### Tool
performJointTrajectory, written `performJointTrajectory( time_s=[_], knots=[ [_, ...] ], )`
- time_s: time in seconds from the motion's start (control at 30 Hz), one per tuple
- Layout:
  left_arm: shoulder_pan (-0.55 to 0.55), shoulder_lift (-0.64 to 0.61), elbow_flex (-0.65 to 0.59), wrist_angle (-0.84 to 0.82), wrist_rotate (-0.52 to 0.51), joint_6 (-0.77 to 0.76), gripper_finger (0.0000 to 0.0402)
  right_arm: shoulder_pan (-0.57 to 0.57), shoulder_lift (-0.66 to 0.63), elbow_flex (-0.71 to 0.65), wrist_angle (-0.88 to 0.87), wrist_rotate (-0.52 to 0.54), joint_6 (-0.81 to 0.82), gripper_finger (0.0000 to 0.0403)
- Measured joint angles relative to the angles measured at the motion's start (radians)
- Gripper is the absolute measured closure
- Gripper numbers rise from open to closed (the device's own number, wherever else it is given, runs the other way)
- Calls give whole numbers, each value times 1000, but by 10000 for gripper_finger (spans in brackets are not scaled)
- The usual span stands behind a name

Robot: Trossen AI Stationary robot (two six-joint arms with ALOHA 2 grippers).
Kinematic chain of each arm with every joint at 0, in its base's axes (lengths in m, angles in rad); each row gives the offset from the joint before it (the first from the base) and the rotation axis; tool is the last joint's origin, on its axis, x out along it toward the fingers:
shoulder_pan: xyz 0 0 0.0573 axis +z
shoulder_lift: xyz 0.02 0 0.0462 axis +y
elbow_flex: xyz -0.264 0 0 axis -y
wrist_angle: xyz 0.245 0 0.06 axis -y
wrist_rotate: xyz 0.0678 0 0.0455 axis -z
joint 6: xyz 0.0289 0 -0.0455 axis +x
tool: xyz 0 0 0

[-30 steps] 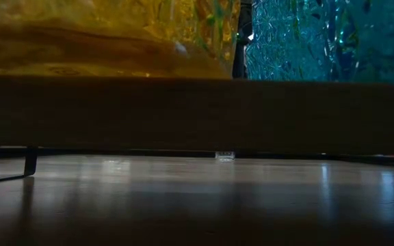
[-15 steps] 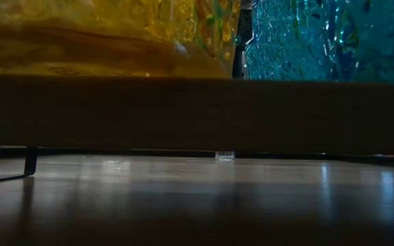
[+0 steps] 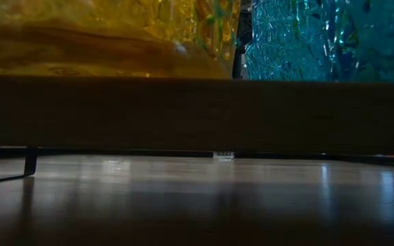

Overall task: Sort vases onto shelf
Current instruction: Put the transparent vase on the shelf aligned with the other transparent vase

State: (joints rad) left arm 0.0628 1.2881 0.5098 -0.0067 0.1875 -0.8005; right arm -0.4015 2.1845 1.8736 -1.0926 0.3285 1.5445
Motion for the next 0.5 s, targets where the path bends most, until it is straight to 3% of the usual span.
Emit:
performJointTrajectory(
  time_s=[0.2, 0.5],
  knots=[
    [0, 0, 0, 0, -1, 0, 269, 3, 0, 0, 3, -18, -49, 393],
    [0, 0, 0, 0, -2, 0, 269, 18, 0, 0, -16, -78, -191, 397]
  ],
)
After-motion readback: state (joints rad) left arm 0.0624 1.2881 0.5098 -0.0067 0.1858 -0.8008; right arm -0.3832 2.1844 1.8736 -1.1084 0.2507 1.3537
